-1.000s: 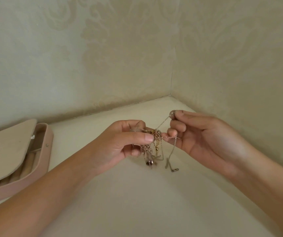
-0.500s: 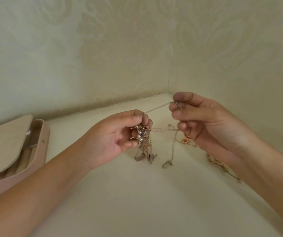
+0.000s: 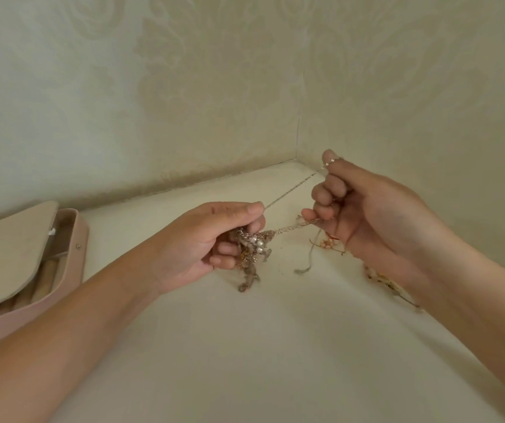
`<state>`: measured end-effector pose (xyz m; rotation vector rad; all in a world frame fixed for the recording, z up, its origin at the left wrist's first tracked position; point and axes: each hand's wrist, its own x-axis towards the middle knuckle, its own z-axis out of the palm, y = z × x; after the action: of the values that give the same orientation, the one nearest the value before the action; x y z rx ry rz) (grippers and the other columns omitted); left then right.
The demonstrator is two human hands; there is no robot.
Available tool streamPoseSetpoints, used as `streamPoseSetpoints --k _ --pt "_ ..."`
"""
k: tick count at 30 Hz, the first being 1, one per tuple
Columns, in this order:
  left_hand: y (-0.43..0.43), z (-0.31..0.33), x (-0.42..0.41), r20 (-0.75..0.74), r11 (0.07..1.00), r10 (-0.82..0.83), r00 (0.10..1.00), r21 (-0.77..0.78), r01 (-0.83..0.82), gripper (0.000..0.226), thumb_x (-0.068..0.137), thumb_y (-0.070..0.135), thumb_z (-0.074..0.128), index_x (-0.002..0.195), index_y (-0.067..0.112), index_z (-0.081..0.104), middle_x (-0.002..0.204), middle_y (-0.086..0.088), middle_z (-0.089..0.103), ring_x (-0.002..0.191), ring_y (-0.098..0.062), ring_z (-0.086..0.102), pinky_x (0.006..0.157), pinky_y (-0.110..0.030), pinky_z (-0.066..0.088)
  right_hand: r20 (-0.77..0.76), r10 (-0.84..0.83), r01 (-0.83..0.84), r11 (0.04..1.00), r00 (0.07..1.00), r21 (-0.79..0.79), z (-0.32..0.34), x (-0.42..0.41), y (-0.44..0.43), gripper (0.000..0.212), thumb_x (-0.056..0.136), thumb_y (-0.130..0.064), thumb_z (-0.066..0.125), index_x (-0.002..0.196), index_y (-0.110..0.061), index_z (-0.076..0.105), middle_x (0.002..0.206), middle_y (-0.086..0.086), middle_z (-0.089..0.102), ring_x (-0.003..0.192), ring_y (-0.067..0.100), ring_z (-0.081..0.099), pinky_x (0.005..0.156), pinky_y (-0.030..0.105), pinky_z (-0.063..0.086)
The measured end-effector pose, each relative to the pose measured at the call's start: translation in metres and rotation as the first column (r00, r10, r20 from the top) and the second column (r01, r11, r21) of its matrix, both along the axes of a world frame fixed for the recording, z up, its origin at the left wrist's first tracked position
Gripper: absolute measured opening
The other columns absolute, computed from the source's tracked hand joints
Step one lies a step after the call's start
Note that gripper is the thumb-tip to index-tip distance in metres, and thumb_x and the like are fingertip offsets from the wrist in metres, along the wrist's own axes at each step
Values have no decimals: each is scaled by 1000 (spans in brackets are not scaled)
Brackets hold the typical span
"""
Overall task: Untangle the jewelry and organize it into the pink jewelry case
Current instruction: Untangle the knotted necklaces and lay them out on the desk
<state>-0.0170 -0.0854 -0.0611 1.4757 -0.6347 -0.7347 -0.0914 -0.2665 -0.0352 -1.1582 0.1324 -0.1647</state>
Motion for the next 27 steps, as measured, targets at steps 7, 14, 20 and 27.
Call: streamPoseSetpoints --k 7,14,20,27 --pt "3 0 5 -76 990 -22 997 -140 11 32 63 40 80 51 23 57 59 8 49 46 -2 39 40 -14 25 27 -33 37 985 999 -169 -4 1 -11 17 71 -30 69 59 -17 68 68 -2 64 72 12 61 80 26 54" --pt "-1 2 3 -78 996 91 993 -17 -92 34 82 37 55 50 24 55 43 10 28 40 -5 26 38 -16 28 -12 -87 76 921 996 -382 -5 1 -20 23 77 -35 68 78 -16 79 81 -5 69 75 8 58 79 22 53" --pt "1 -2 8 -112 999 51 992 1 -52 30 78 39 64 54 22 56 40 8 31 38 -5 27 37 -16 24 -136 -17 13 1000 991 -28 5 1 -18 46 96 -37 50 57 -15 43 46 -1 43 42 14 49 50 27 56" --pt "16 3 24 -78 992 123 989 38 -120 30 77 40 59 51 25 55 40 8 32 38 -4 27 41 -21 14 -213 6 -139 779 977 -612 17 -7 -28 51 98 -38 45 53 -16 43 48 -3 29 44 12 19 38 19 17"
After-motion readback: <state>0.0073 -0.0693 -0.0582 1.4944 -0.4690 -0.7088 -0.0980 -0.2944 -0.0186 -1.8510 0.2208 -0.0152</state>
